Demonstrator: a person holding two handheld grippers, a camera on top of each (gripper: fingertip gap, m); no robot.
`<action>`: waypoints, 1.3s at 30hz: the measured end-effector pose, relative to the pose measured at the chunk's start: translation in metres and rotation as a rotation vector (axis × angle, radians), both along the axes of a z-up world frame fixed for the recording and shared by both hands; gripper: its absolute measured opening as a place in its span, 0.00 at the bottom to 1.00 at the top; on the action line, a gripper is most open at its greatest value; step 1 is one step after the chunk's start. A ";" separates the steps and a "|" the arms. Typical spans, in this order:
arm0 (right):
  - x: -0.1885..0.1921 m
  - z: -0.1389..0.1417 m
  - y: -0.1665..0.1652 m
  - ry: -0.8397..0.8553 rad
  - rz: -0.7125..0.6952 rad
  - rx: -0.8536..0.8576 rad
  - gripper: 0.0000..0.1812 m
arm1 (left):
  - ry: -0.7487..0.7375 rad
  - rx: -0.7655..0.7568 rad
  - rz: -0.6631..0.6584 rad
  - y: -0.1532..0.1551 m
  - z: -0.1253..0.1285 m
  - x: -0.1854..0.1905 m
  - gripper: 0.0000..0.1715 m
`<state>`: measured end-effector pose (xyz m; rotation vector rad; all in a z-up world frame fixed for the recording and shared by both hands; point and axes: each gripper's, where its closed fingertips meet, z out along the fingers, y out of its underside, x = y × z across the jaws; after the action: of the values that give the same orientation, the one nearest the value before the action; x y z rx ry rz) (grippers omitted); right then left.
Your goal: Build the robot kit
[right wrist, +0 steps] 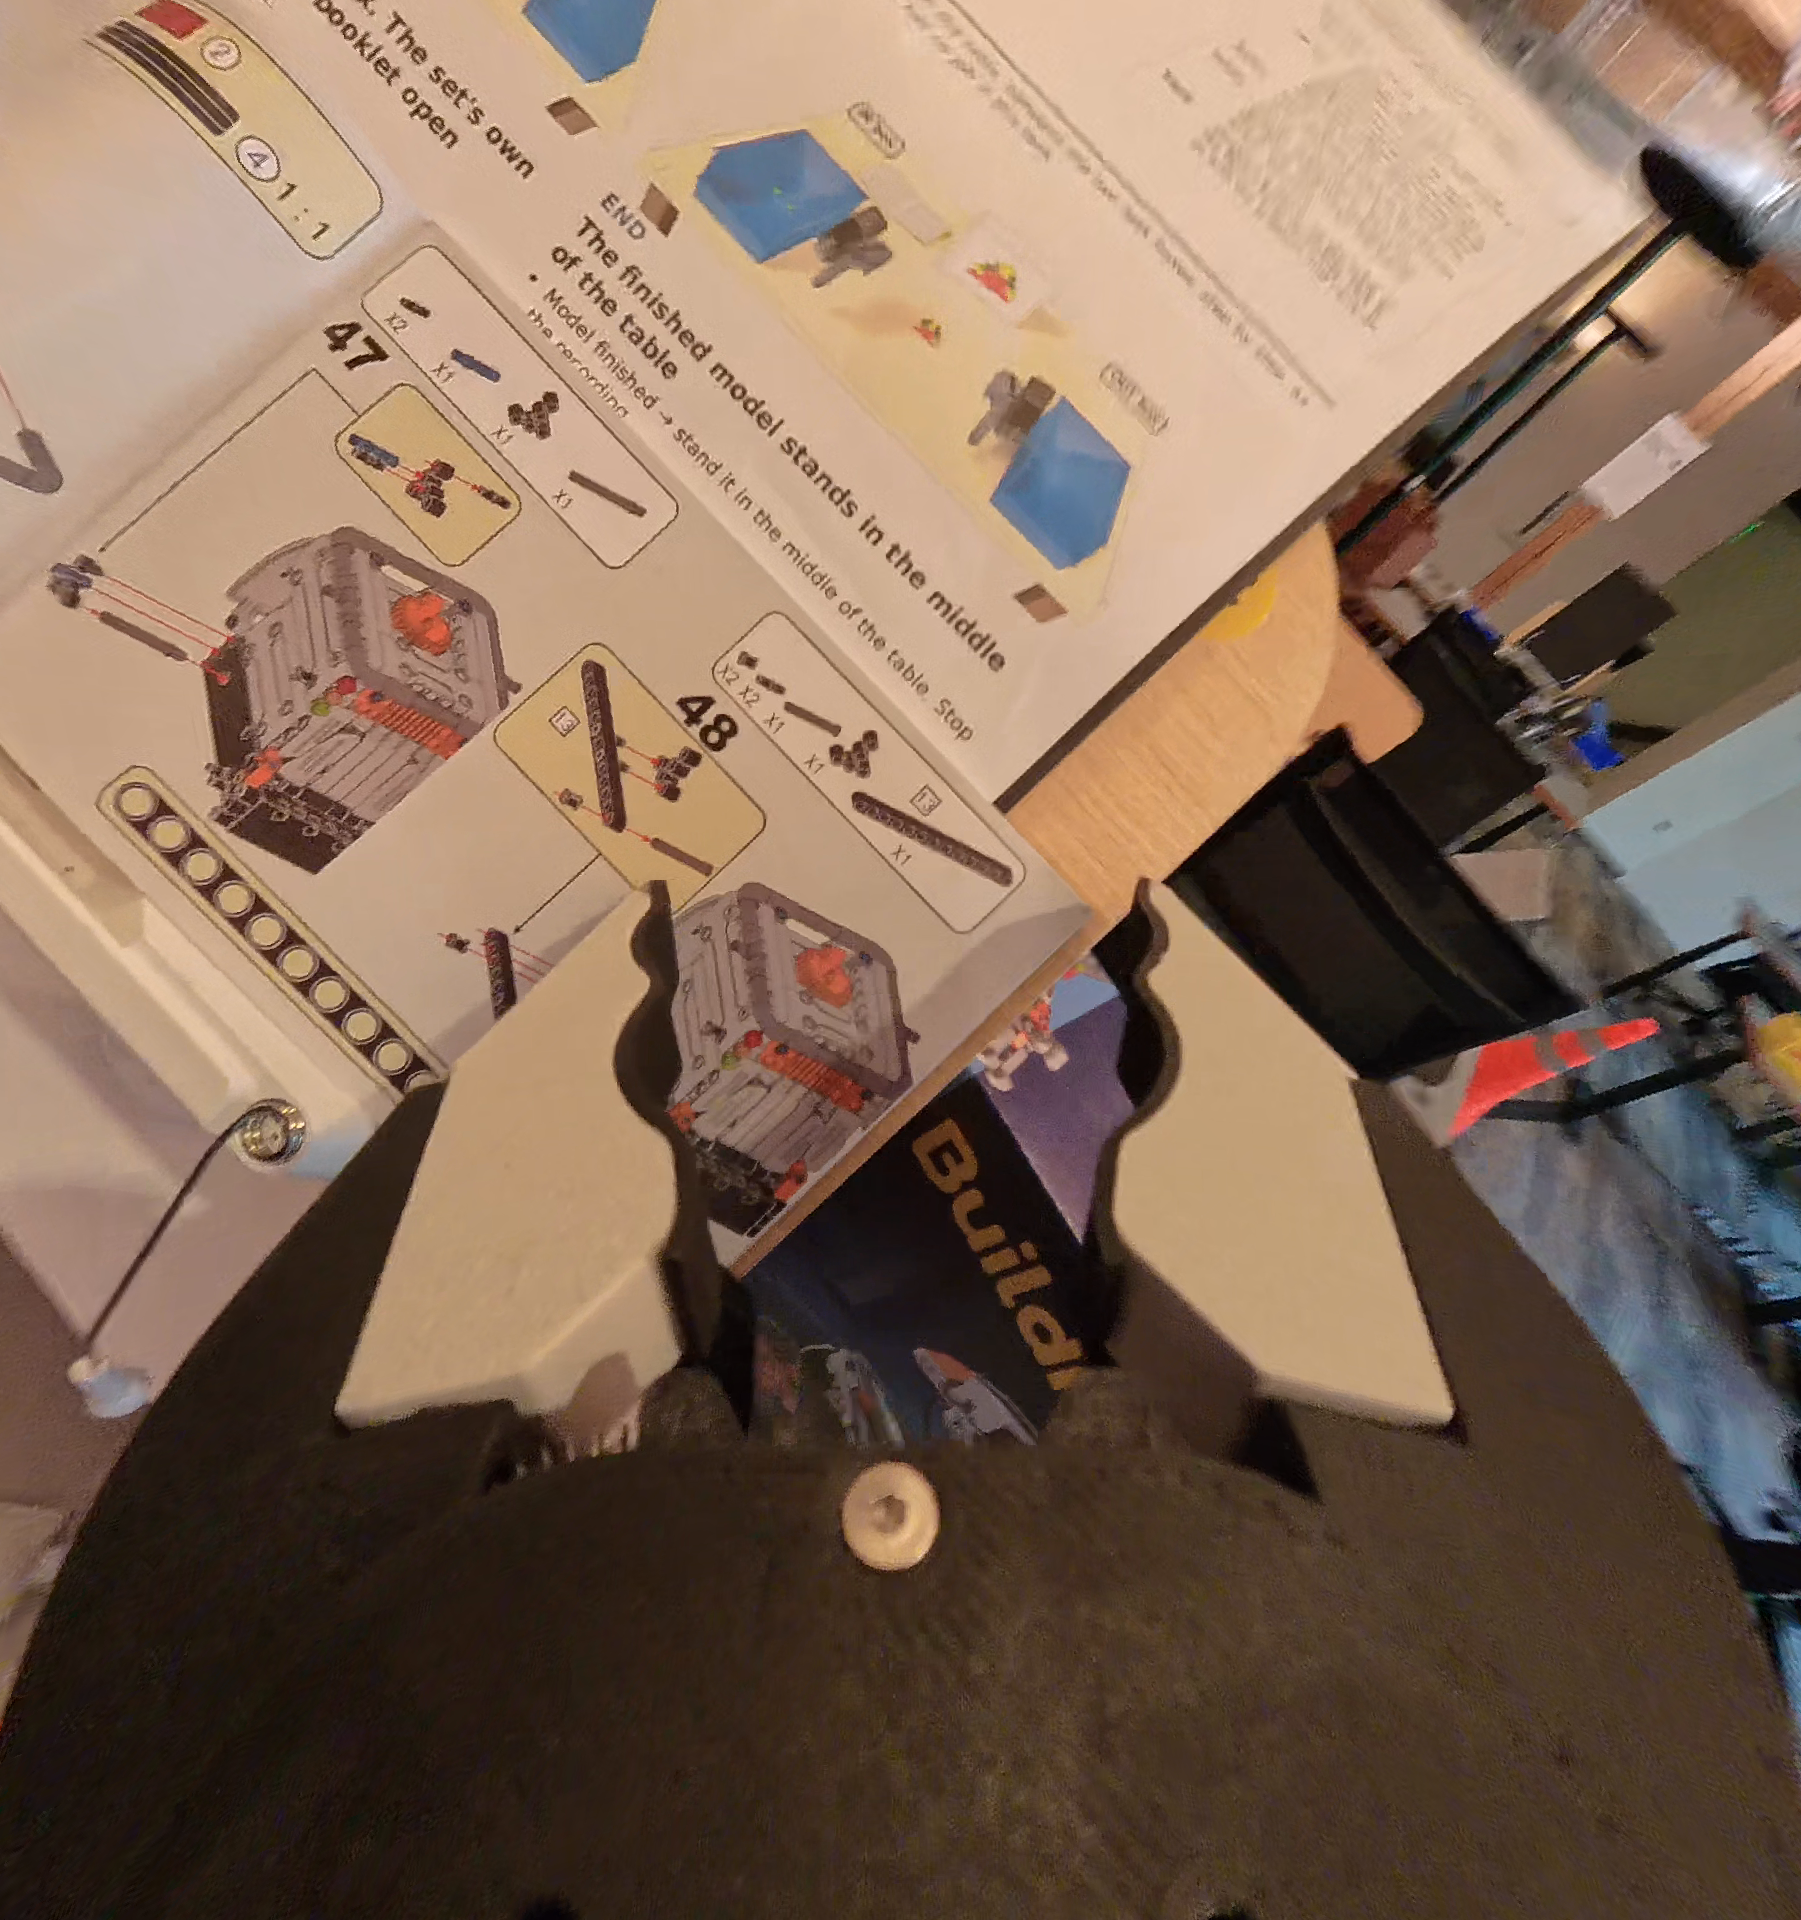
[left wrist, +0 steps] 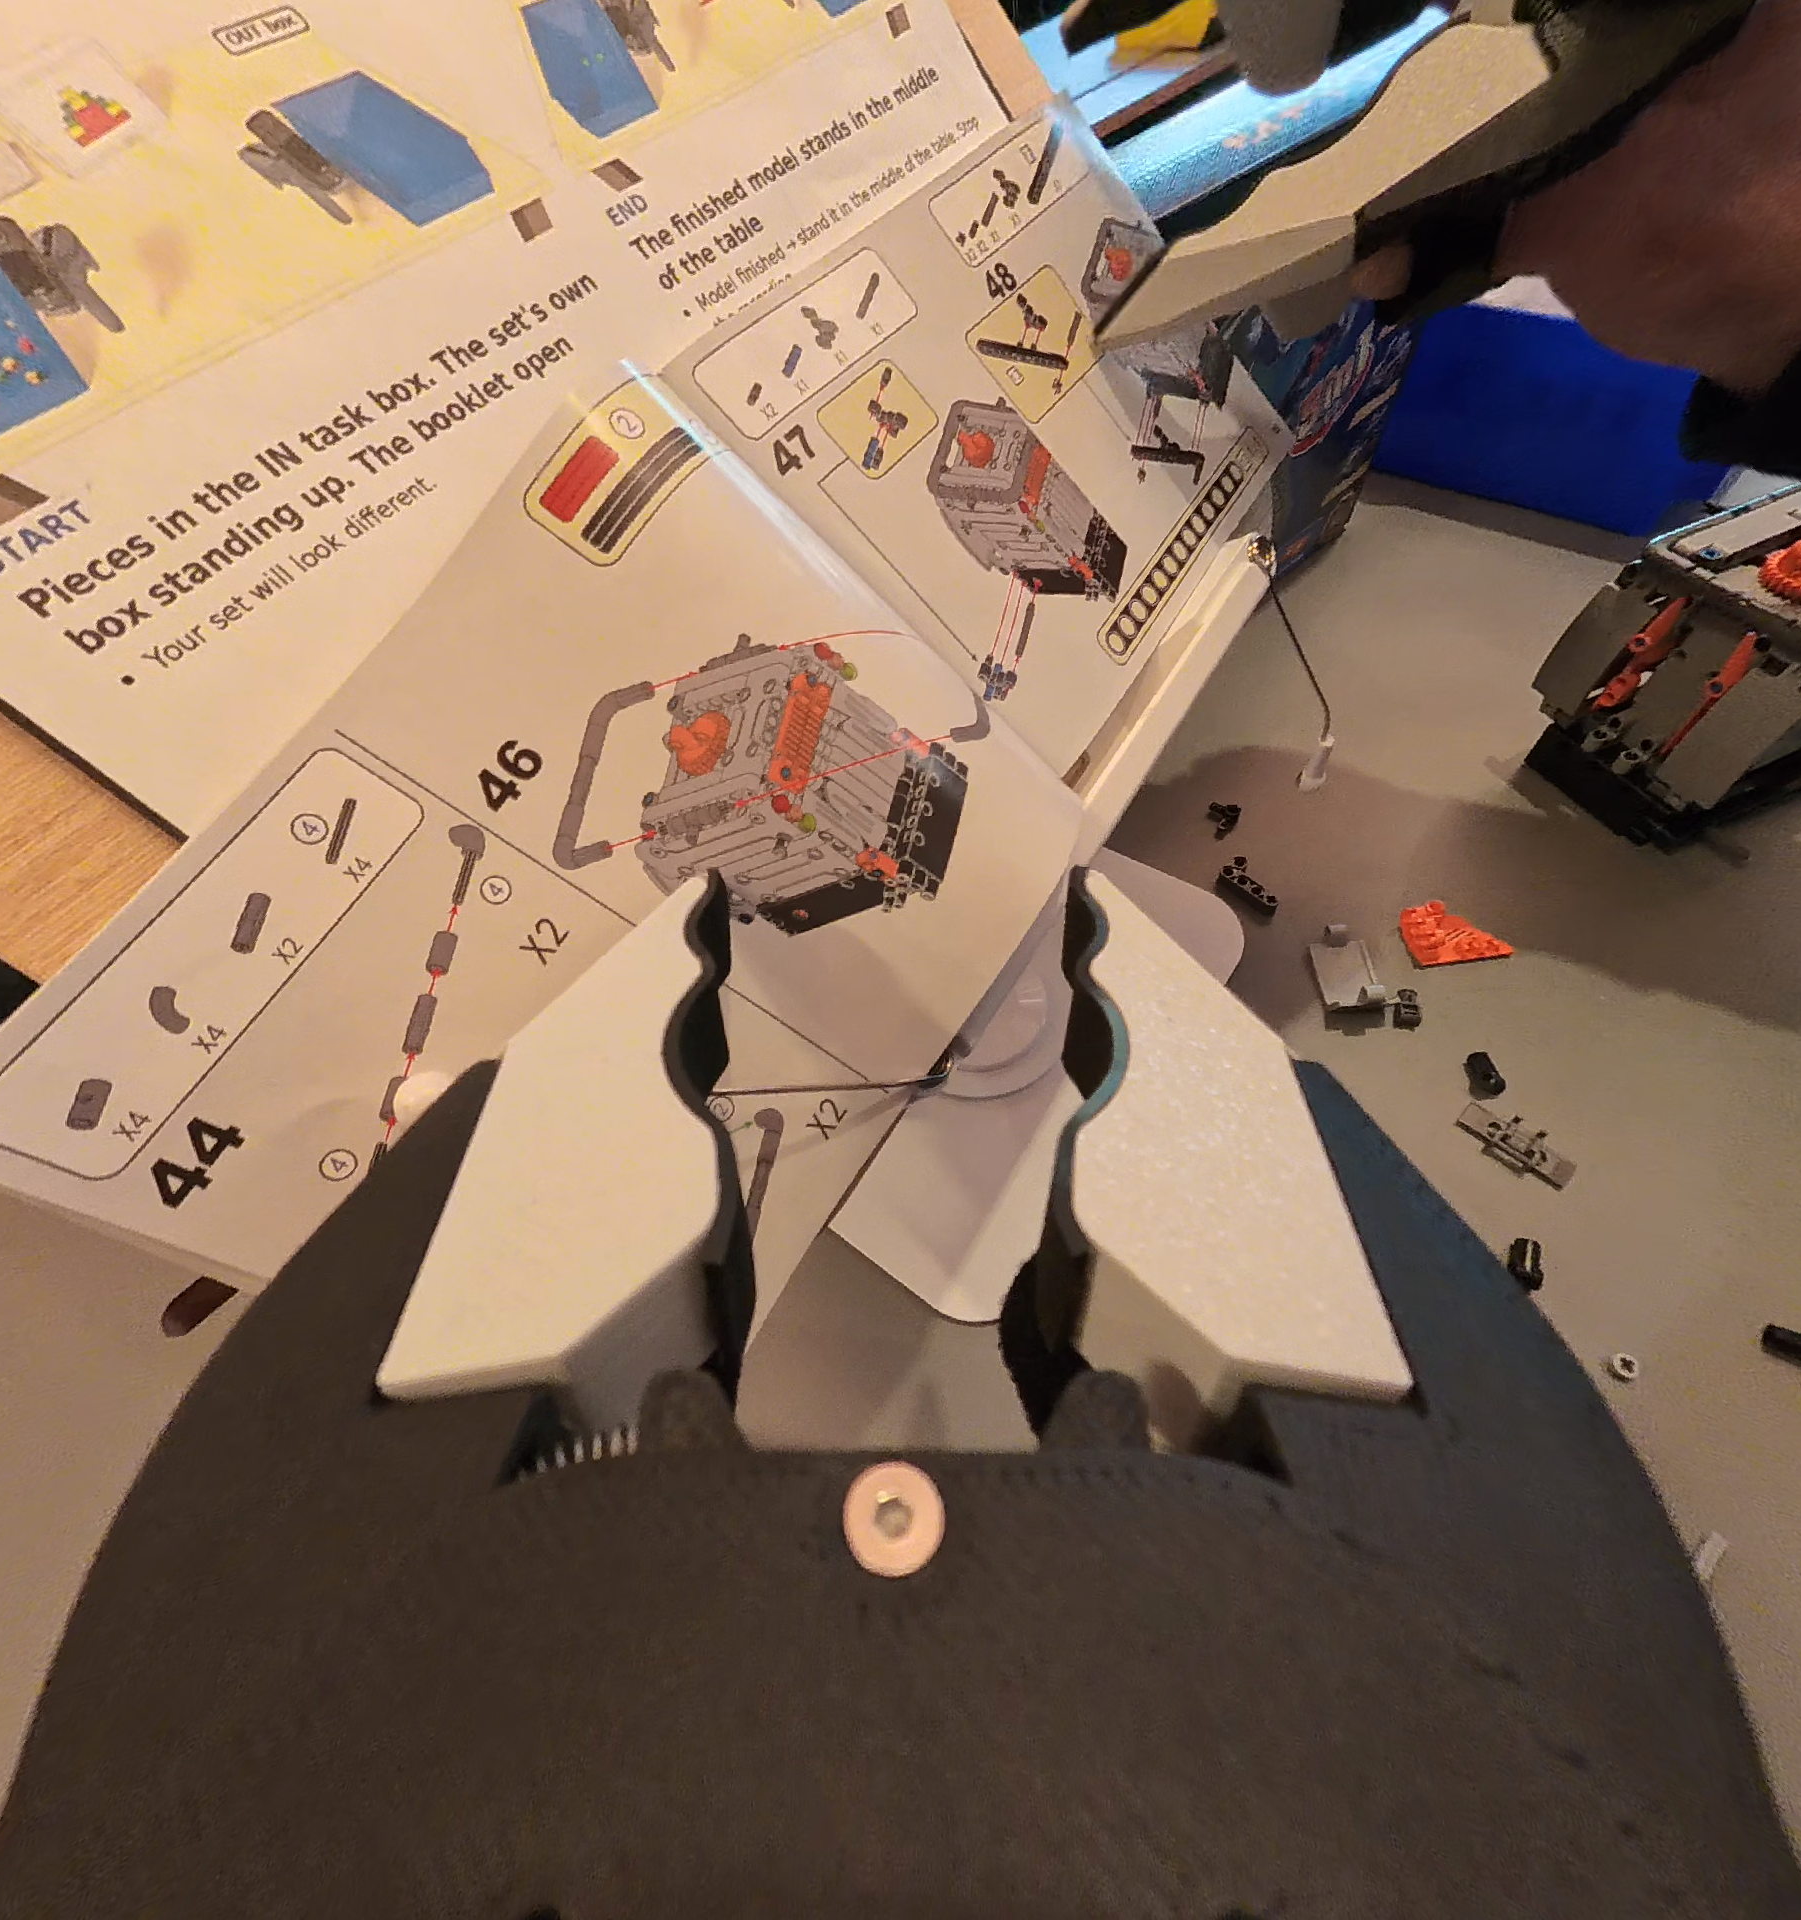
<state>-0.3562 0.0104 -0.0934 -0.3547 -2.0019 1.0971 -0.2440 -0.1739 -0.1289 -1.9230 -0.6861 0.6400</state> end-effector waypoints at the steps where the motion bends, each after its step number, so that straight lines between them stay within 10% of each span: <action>1: 0.000 -0.002 0.001 -0.033 0.010 -0.010 0.47 | -0.002 0.005 -0.002 0.000 0.000 0.000 0.37; 25: 0.005 -0.009 0.001 -0.067 0.088 0.291 0.19 | 0.002 -0.014 -0.002 -0.002 -0.003 -0.002 0.37; 39: 0.018 -0.001 0.003 -0.134 0.098 0.194 0.23 | 0.003 -0.009 -0.006 -0.002 0.002 -0.001 0.37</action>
<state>-0.3381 0.0136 -0.0943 -0.2364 -2.2439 0.9490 -0.2452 -0.1755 -0.1272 -1.9319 -0.6770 0.6430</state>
